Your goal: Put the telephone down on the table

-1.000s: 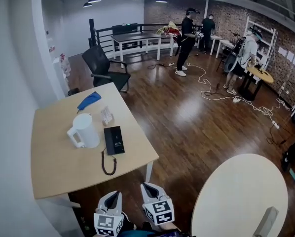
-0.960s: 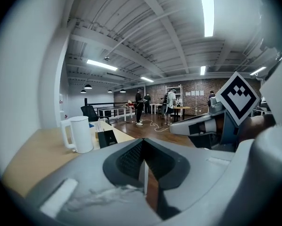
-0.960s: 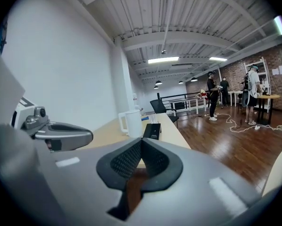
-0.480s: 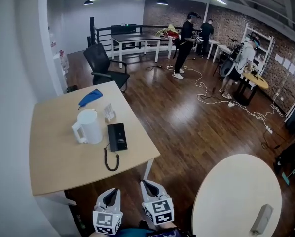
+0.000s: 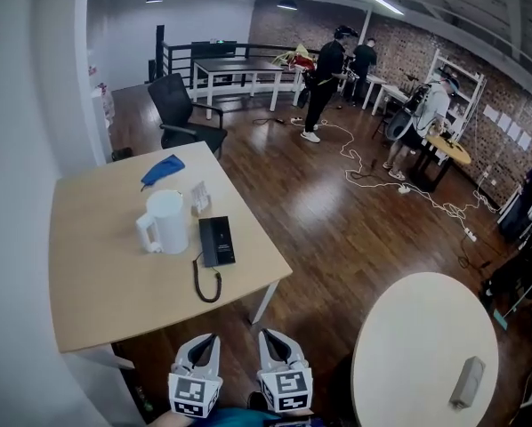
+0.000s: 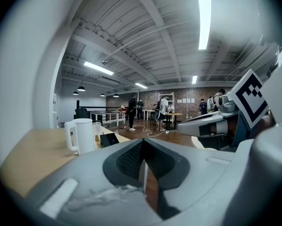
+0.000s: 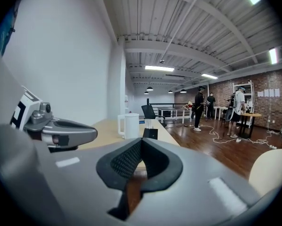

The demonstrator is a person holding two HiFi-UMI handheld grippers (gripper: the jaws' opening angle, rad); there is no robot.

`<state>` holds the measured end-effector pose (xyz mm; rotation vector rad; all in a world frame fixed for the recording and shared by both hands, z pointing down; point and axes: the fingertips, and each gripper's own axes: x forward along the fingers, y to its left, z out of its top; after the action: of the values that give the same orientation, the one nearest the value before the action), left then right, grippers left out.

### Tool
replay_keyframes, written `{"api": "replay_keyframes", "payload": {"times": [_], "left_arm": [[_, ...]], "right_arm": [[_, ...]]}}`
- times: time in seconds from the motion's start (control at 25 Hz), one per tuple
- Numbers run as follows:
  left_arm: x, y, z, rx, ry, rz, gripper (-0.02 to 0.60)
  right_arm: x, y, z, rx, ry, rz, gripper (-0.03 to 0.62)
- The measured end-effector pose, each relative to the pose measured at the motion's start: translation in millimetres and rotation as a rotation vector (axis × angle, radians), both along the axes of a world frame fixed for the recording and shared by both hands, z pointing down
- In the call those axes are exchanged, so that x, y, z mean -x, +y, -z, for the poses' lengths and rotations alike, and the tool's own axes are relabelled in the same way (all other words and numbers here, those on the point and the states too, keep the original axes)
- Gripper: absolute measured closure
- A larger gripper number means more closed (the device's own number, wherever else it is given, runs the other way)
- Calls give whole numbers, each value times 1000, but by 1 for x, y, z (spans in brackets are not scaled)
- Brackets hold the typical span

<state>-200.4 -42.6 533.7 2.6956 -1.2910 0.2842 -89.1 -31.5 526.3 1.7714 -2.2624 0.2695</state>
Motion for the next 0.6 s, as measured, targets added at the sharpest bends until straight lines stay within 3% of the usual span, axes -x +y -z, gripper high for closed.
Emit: {"api": "replay_keyframes", "payload": {"times": [0.6], "left_arm": [[9, -3, -3, 0, -2, -33, 569]], "right_arm": [[19, 9, 3, -34, 6, -14, 603]]}}
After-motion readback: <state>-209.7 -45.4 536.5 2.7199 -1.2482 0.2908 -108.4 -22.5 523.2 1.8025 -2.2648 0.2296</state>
